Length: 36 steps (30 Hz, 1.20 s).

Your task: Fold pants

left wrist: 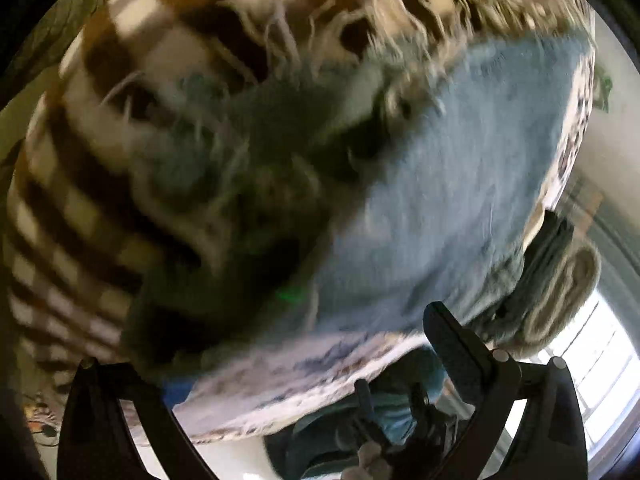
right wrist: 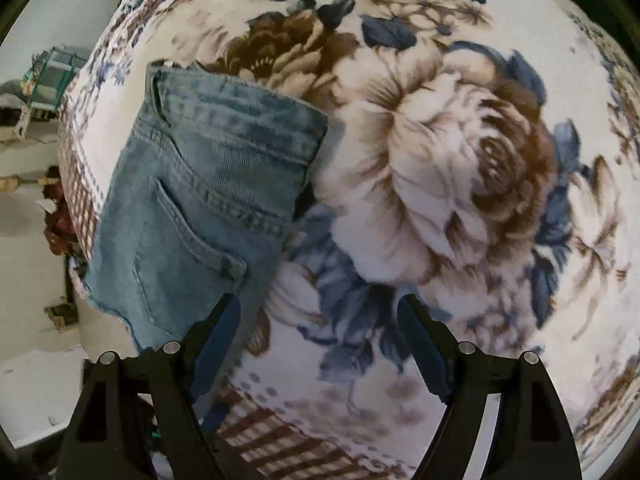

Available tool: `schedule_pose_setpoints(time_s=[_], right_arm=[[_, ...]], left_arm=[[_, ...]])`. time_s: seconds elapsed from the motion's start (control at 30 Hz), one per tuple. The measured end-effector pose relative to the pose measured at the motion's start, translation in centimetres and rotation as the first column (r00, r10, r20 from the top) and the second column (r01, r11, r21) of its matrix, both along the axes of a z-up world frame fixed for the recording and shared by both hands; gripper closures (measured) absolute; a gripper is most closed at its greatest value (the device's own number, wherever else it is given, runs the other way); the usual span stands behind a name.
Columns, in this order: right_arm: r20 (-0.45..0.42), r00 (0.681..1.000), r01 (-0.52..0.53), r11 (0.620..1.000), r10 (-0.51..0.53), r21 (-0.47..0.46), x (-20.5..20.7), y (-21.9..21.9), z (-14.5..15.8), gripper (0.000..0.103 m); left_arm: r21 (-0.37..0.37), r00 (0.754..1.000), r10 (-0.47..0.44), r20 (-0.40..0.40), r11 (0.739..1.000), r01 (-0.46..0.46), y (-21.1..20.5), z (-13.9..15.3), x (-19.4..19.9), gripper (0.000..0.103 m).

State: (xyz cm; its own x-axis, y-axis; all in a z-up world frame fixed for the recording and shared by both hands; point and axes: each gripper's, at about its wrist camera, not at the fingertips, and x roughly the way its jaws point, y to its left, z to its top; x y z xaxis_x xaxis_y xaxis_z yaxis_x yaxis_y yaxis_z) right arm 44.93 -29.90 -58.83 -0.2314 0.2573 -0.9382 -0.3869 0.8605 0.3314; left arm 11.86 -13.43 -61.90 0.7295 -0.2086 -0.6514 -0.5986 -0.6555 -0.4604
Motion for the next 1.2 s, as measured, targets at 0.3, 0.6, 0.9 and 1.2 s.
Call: schedule_pose_setpoints(time_s=[0.3, 0.6, 0.9, 1.2], right_arm=[[-0.111, 0.972, 0.227, 0.946, -0.206, 0.233, 5.2, 2.1, -5.1, 0.020], [-0.058, 0.937, 0.346, 0.895, -0.344, 0.282, 3.2, 1.4, -2.6, 0.060], [-0.183, 0.906, 0.418, 0.878, -0.382, 0.232, -6.5, -3.4, -2.8, 0.058], [-0.265, 0.885, 0.455, 0.828, -0.382, 0.326, -7.3, -3.9, -7.4, 0.030]], left_arm=[[0.136, 0.997, -0.017, -0.080, 0.990, 0.028, 2.6, 1.7, -0.6, 0.059], [0.232, 0.988, -0.153, -0.033, 0.960, 0.156, 4.1, 4.0, -1.0, 0.067], [0.397, 0.906, -0.409, -0.111, 0.817, 0.418, 9.3, 6.8, -3.1, 0.067], [0.297, 0.975, -0.224, -0.006, 0.930, 0.216, 7.9, 0.1, -5.2, 0.050]])
